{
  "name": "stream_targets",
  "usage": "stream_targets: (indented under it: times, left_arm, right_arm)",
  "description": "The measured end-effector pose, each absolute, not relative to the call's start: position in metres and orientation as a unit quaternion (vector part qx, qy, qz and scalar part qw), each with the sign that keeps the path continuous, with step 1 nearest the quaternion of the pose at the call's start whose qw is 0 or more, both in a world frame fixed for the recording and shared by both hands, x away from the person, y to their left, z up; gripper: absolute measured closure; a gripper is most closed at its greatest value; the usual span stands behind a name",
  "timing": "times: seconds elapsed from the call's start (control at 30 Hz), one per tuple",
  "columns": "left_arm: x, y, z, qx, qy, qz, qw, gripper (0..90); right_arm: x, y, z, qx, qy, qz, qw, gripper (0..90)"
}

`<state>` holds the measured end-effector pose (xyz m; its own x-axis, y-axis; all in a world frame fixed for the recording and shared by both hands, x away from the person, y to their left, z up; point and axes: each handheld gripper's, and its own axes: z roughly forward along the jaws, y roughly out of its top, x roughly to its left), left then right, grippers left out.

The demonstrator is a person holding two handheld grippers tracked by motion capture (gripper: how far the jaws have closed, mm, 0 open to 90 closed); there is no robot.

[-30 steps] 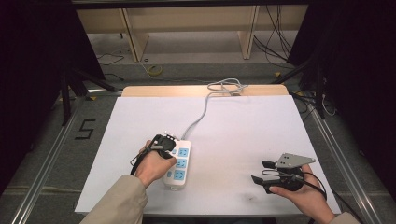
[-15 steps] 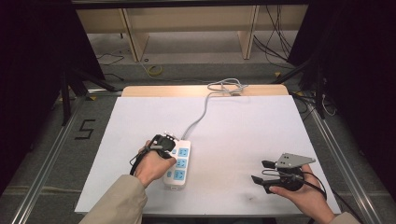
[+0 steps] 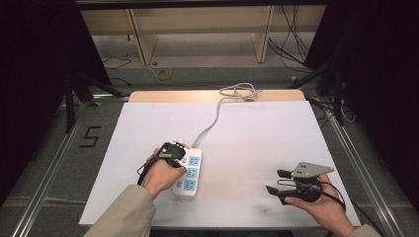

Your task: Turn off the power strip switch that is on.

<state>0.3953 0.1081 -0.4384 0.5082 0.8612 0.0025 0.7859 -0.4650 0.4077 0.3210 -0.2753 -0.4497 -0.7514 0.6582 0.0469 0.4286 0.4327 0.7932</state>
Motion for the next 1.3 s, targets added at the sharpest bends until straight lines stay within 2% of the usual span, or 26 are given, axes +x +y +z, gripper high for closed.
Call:
stream_targets:
  times: [0.77,1.3]
  left_arm:
    - [0.393,0.109,-0.432,0.849,0.482,0.096,0.192,90.0]
    - [0.39,0.115,-0.423,0.843,0.471,0.113,0.235,90.0]
  right_arm:
    - [0.321,-0.276,-0.449,0.324,0.836,0.422,0.137,30.0]
    - [0.321,-0.276,-0.449,0.325,0.834,0.424,0.136,30.0]
